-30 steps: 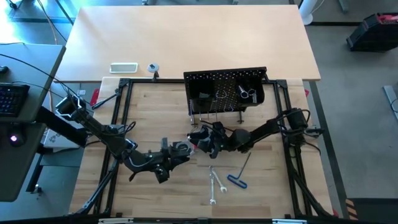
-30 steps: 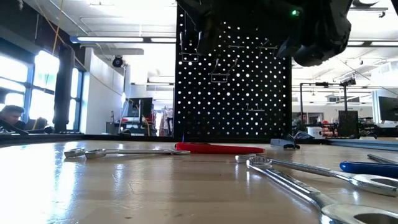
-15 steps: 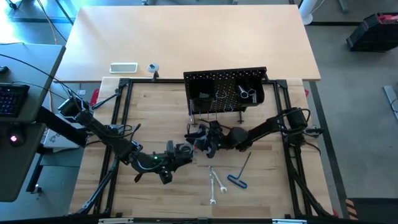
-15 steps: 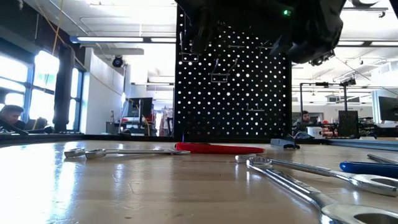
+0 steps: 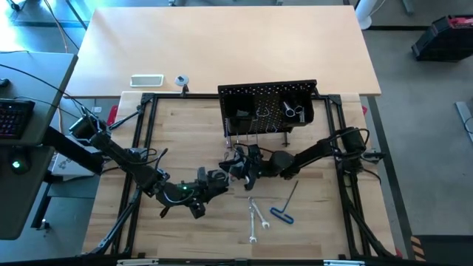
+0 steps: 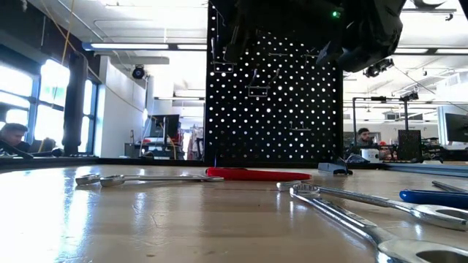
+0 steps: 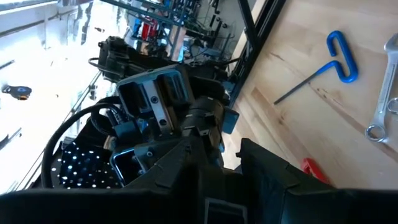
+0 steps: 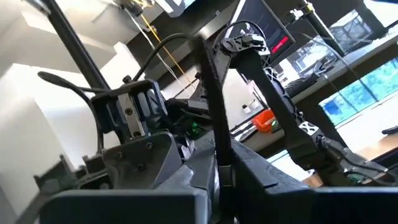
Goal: Hang tools onto peg board
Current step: Hang the measuring tape on the peg board
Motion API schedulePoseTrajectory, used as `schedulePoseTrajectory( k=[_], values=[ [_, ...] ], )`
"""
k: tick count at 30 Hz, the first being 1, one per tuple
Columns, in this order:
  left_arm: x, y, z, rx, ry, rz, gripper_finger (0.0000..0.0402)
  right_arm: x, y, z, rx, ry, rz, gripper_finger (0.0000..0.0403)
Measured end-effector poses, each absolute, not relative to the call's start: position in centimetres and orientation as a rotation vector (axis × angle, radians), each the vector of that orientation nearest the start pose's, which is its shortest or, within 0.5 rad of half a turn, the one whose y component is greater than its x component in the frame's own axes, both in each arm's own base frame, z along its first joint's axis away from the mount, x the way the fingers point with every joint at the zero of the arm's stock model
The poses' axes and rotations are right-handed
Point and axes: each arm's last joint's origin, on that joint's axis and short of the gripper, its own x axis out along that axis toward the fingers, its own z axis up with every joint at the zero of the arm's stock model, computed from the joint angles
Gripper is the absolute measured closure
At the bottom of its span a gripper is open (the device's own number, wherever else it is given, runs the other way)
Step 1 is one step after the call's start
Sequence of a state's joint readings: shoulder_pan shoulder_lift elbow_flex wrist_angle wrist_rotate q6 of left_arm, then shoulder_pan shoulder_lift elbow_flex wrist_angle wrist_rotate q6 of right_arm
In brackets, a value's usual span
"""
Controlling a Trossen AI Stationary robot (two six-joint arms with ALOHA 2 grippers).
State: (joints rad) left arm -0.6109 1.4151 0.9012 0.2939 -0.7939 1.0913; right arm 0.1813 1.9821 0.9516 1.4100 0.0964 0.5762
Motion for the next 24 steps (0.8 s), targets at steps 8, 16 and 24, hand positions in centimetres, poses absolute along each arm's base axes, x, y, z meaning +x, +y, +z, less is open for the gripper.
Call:
schedulePoseTrajectory(
  k=[8,16,24],
  values=[
    [26.3,-15.9,27.5,1.204,0.283,0.077,0.027,38.9,7.0,19.1,0.528,-0.247,0.14,0.04],
    [26.1,-16.0,27.1,1.196,0.321,0.081,0.0263,38.8,7.0,19.1,0.503,-0.217,0.131,0.0402],
    [25.7,-15.8,26.1,1.177,0.409,0.072,0.0257,38.7,7.1,19.6,0.499,-0.258,0.155,0.0402]
  ],
)
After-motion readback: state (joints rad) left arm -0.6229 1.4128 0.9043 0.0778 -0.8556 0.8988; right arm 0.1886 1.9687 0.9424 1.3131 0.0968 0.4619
